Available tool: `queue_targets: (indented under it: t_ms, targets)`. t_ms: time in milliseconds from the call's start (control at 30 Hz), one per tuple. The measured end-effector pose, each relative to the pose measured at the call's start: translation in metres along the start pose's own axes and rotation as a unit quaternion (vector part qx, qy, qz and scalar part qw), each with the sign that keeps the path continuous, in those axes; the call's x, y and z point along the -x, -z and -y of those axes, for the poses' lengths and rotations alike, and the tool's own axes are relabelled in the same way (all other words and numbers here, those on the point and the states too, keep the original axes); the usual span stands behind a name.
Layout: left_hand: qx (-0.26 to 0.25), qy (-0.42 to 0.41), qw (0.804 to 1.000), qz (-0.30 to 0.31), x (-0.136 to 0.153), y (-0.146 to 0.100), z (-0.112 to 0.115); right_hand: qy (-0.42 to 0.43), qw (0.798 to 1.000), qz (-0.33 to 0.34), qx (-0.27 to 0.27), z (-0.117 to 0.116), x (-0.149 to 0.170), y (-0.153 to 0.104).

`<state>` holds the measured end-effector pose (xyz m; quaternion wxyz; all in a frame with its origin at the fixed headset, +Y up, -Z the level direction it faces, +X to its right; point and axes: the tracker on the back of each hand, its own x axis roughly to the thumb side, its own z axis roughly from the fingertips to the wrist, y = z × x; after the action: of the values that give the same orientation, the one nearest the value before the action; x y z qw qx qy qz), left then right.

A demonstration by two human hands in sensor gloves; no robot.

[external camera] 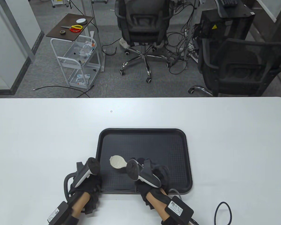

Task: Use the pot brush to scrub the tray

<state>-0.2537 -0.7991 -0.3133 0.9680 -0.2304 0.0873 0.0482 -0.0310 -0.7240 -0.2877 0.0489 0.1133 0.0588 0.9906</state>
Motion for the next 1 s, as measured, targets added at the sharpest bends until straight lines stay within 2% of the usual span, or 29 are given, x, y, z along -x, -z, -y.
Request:
queue_targets:
  t_ms: [67, 200, 267, 367, 467, 800, 900, 1000]
  targets:
    - [0.001, 0.0, 1.0, 0.0, 0.0, 0.0, 0.0, -0.008, 1.0, 0.009, -0.012, -0.011, -0.01, 0.004]
    - [0.0, 0.0, 1.0, 0.0, 0.0, 0.0, 0.0, -0.028, 0.999, 0.013, -0.027, -0.025, -0.011, 0.007]
    - [0.001, 0.0, 1.0, 0.0, 0.0, 0.0, 0.0, -0.024, 0.999, 0.012, -0.018, -0.025, -0.005, 0.004]
    - [0.001, -0.001, 1.0, 0.001, 0.0, 0.0, 0.0, -0.009, 0.999, 0.001, -0.033, -0.023, 0.009, -0.004]
    - [0.0, 0.0, 1.0, 0.0, 0.0, 0.0, 0.0, -0.013, 0.999, -0.018, -0.037, -0.021, 0.037, -0.016]
    - [0.0, 0.001, 1.0, -0.001, 0.0, 0.0, 0.0, -0.003, 0.987, -0.147, -0.068, 0.001, 0.172, -0.066]
    - [0.001, 0.0, 1.0, -0.001, 0.0, 0.0, 0.0, -0.016, 0.979, -0.187, -0.073, 0.007, 0.206, -0.077]
    - [0.0, 0.001, 1.0, -0.001, 0.0, 0.0, 0.0, -0.025, 0.976, -0.203, -0.079, 0.013, 0.225, -0.083]
